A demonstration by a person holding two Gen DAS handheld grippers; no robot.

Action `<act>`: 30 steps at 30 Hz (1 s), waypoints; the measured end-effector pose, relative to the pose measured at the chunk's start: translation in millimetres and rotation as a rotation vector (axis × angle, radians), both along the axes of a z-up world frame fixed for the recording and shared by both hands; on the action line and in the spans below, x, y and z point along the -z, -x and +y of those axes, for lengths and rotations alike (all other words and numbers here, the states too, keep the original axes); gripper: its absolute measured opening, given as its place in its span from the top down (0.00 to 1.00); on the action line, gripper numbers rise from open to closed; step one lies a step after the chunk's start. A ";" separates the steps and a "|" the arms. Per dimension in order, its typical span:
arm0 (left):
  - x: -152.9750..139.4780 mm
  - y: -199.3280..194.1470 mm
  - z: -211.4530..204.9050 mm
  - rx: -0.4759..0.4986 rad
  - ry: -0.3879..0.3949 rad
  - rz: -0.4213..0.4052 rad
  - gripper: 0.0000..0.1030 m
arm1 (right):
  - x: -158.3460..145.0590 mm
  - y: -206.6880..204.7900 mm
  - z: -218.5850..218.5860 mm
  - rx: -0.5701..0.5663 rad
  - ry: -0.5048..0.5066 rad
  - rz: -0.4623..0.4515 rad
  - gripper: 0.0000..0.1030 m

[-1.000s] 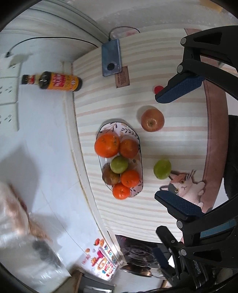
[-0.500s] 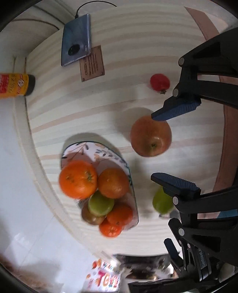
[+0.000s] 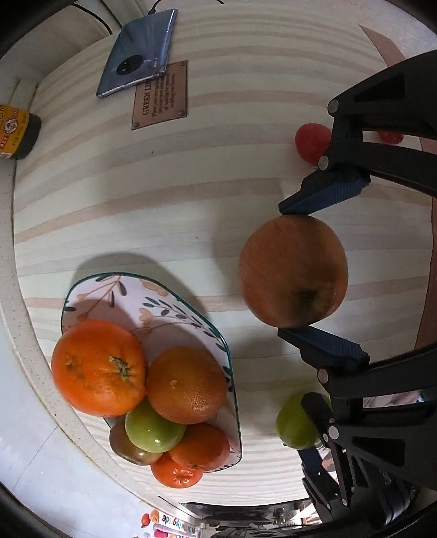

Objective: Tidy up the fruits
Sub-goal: 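Grasp the green apple with the left tool while the right tool grasps the red apple, then lower the green apple onto the plate with the left tool while the right tool lowers the red apple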

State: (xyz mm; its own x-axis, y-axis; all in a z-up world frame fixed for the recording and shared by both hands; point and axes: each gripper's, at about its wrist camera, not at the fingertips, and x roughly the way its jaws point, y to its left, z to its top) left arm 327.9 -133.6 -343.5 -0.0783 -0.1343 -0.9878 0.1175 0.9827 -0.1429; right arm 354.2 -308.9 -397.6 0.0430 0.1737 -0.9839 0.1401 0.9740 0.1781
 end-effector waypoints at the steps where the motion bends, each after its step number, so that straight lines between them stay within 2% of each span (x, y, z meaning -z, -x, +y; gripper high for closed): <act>1: -0.8 1.8 1.5 -0.005 0.001 0.005 0.42 | 1.2 3.9 4.0 -0.004 -0.012 0.003 0.34; 8: -12.5 24.0 30.2 -0.034 0.005 0.003 0.42 | 0.1 35.0 40.0 -0.096 -0.086 0.027 0.34; 14: -0.1 33.7 43.4 -0.063 -0.008 0.028 0.42 | 13.7 46.1 60.0 -0.106 -0.097 0.045 0.33; 26: -4.6 20.5 62.9 -0.074 0.015 0.000 0.42 | 10.8 49.7 64.3 -0.118 -0.069 0.021 0.34; 30: -28.6 15.0 60.2 -0.057 0.046 -0.039 0.42 | -2.7 50.7 52.8 -0.079 -0.100 -0.006 0.34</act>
